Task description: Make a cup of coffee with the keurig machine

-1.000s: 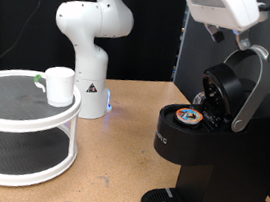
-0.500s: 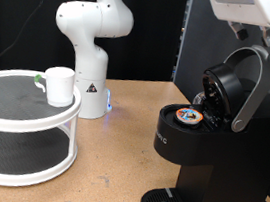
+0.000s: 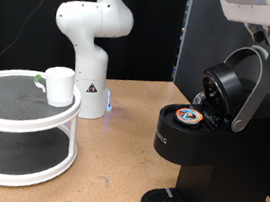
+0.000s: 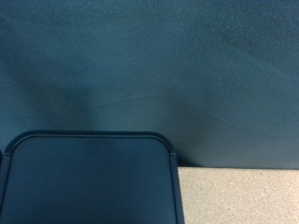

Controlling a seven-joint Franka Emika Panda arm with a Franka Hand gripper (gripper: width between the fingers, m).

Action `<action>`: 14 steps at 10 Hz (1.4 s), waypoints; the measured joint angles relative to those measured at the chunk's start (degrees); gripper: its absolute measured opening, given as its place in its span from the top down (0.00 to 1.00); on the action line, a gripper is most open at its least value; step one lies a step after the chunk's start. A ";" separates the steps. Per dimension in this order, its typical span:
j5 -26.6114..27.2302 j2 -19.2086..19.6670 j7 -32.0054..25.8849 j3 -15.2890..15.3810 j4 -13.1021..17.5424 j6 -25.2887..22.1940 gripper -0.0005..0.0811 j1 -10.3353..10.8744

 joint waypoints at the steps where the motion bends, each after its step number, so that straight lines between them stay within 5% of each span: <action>1: -0.61 0.47 0.55 0.42 0.01 0.50 0.57 0.00; 2: -1.08 1.03 0.99 0.80 0.01 1.10 0.82 0.00; 3: -1.39 1.49 1.25 1.12 0.01 1.65 0.94 0.00; 8: -1.74 1.64 -0.29 0.55 0.27 0.49 0.99 -0.48; 14: -9.23 -0.49 -6.38 -3.97 -0.09 -6.55 0.98 -4.53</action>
